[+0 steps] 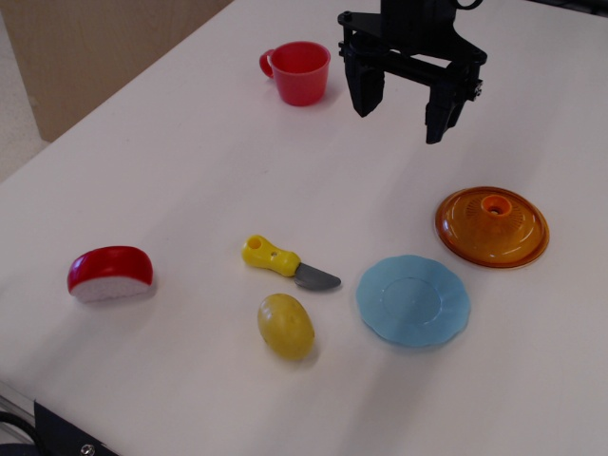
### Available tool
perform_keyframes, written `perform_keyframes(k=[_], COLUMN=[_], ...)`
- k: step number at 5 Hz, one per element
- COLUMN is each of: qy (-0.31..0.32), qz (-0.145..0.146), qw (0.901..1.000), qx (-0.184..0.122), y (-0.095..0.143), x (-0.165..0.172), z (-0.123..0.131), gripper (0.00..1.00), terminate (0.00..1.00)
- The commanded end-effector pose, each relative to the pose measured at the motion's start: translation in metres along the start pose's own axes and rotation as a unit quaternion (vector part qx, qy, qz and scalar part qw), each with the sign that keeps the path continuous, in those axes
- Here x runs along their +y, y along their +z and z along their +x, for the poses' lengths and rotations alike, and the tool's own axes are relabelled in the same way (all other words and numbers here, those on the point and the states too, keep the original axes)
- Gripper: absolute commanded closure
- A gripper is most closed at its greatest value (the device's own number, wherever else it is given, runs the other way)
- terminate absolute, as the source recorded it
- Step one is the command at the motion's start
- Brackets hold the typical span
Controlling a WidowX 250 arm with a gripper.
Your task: Put sushi on plate
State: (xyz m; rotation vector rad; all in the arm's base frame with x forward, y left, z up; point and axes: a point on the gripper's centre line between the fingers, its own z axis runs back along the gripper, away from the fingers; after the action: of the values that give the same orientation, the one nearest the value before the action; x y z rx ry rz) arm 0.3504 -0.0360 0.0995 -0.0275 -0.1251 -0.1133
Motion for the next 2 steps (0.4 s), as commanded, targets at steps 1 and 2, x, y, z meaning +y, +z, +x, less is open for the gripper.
perform_keyframes(k=[1,2], qy=[0.000,-0.058], qz=[0.000,0.021], qw=[1.0000,0.9981], qx=[0.000,-0.004], y=[0.000,0.018], x=[0.000,0.022], z=[0.000,-0.029], gripper=[0.00,0.00], terminate=[0.00,0.00])
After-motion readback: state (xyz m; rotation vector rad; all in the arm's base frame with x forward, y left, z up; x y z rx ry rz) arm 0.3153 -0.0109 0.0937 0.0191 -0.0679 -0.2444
